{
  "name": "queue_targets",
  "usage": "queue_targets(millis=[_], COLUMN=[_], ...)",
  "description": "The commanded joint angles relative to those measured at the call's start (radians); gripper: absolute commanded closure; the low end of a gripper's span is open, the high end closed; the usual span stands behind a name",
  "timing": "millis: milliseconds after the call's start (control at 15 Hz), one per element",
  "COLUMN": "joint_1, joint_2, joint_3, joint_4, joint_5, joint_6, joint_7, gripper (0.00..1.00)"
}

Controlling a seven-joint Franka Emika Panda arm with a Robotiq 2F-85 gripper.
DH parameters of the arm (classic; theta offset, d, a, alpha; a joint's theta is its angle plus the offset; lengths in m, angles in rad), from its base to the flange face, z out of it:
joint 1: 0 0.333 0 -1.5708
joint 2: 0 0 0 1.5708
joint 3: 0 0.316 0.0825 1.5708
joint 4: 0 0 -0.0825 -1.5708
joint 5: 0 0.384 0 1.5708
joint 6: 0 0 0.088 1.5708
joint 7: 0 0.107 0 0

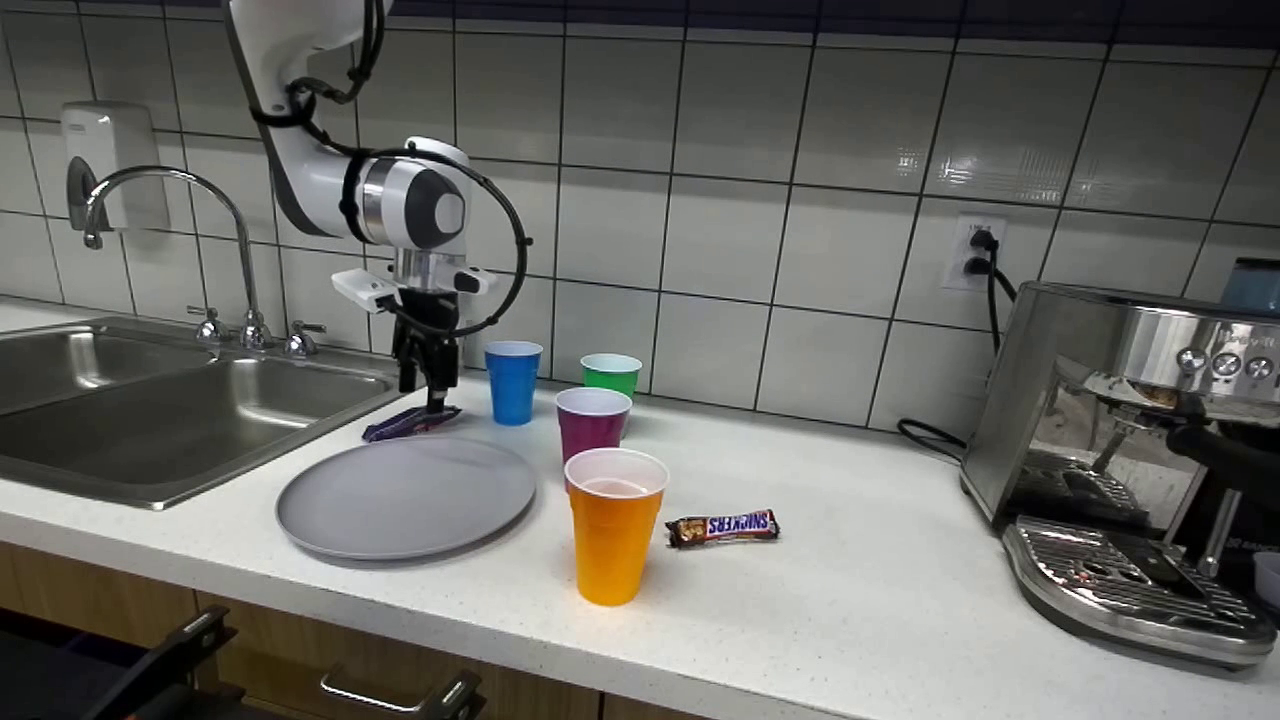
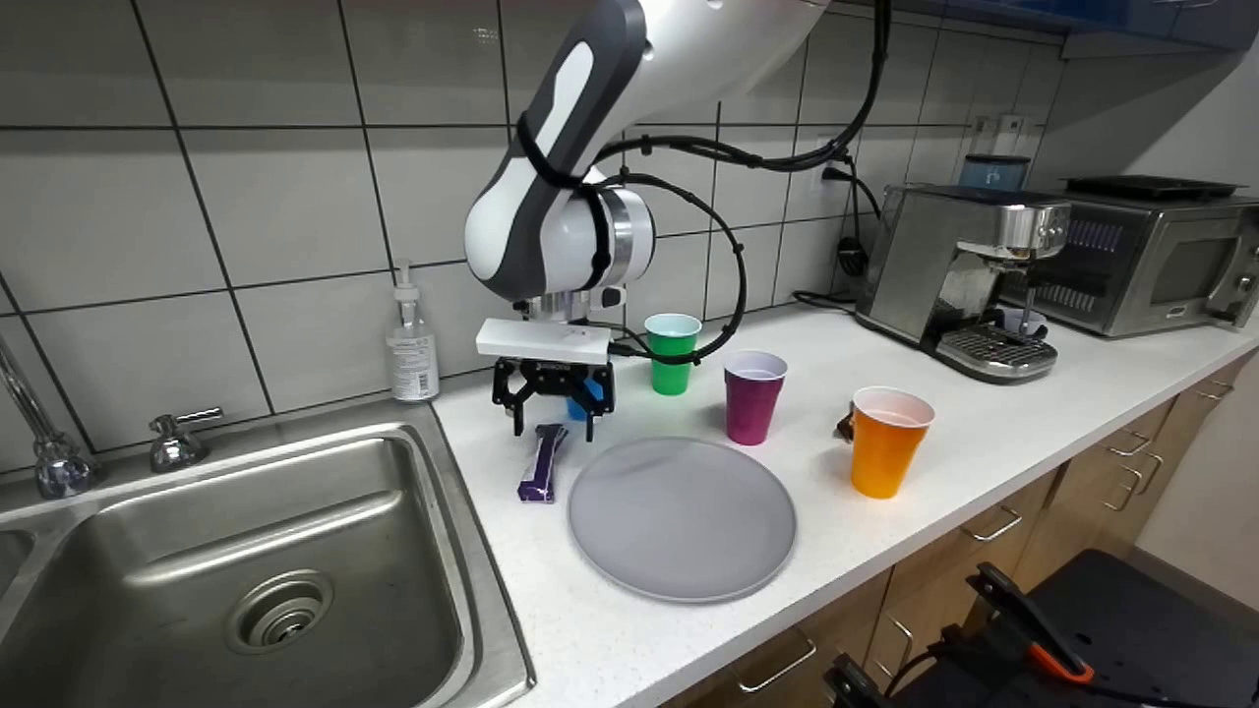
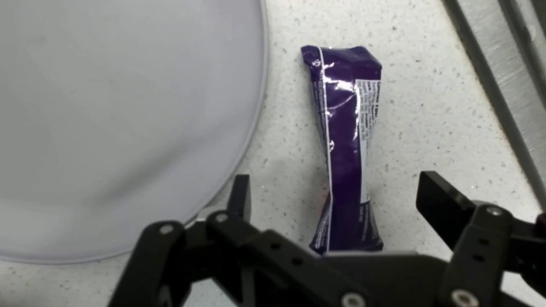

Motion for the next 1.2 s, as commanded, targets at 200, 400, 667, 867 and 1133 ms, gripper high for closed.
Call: queue_targets(millis=[200, 400, 667, 867, 1133], joint_1=[0.011, -0.005, -0.005, -0.003, 0.008], joint_2=[-0.105, -0.071, -0.081, -0.087, -0.140], joint_3=[-0.026, -0.010, -0.010, -0.015, -0.037], joint_4=[-0.051, -0.022, -0.032, -0.037, -0.068], joint_5=[-0.055, -0.054, -0.058, -0.060, -0.065], joint_6=[-0.046, -0.026, -0.030, -0.028, -0.019], joint_7=[0.017, -0.008, -0.015, -0.006, 0.060], gripper=[0.00, 0.00, 0.00, 0.00, 0.00])
